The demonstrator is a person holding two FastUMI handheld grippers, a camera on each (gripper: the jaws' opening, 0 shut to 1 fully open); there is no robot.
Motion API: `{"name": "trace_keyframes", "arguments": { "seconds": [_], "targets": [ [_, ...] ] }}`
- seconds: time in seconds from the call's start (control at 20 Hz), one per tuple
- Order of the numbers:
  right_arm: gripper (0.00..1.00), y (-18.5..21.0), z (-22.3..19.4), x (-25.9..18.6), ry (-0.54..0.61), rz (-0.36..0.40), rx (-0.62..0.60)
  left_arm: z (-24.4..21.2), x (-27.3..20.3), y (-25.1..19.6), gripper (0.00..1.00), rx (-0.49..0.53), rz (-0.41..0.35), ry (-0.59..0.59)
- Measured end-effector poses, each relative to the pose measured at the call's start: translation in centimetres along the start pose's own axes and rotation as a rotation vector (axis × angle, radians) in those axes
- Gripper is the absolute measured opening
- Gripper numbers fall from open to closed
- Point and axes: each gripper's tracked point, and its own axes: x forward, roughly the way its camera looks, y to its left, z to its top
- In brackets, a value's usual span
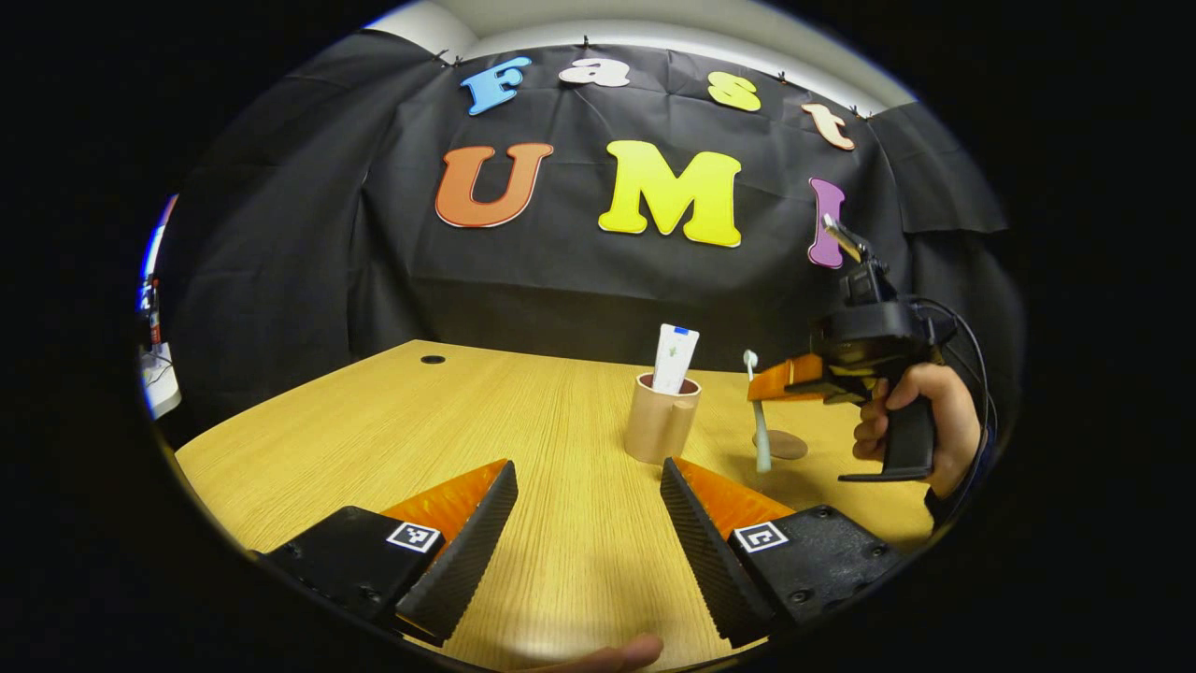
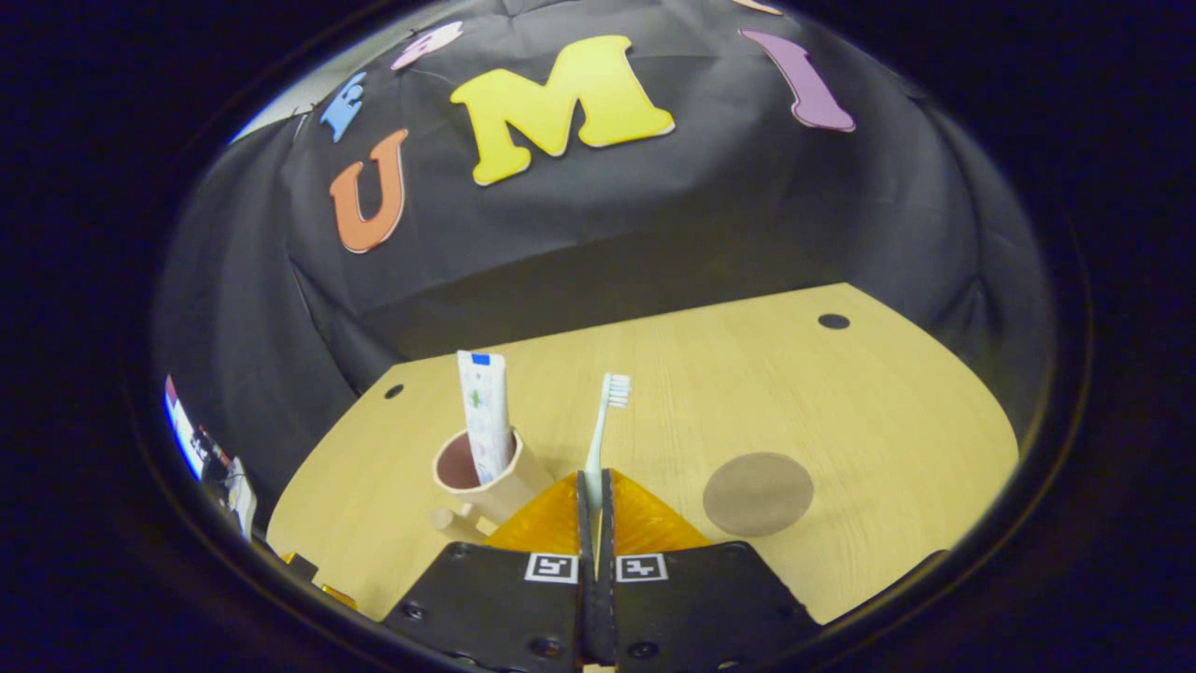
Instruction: Put the toothbrush and toothpaste on the desktop into the cup, then pick up the cup and place it on the coaster on the desktop.
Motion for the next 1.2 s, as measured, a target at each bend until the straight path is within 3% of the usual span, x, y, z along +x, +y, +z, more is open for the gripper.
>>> {"name": "trace_keyframes", "arguments": {
  "seconds": [0.35, 0.55, 0.75, 0.9, 1.0, 1.2],
  "targets": [
    [0.00, 7.1, 7.2, -3.3, -0.254, 0.126, -0.130, -0.7, 0.3, -0.4, 0.98, -0.002, -0.005, 0.015],
    [0.00, 11.3, 9.3, -3.0, -0.410, 0.150, -0.255, -1.0, 0.6, -0.1, 0.98, -0.015, 0.001, 0.019],
    [0.00, 13.5, 9.9, -1.7, -0.477, 0.142, -0.267, -1.2, 0.7, -0.1, 0.98, -0.015, 0.003, 0.013],
    [0.00, 12.9, 10.7, -0.1, -0.553, 0.079, -0.303, -1.4, 0.7, 0.1, 0.98, 0.004, 0.014, 0.010],
    [0.00, 12.1, 10.4, 0.8, -0.568, 0.038, -0.315, -1.9, 0.9, 0.1, 0.98, -0.004, 0.009, 0.016],
    [0.00, 11.5, 9.5, 2.2, -0.530, 0.046, -0.283, -2.2, 1.0, 0.1, 0.98, -0.012, 0.010, 0.029]
  ]
}}
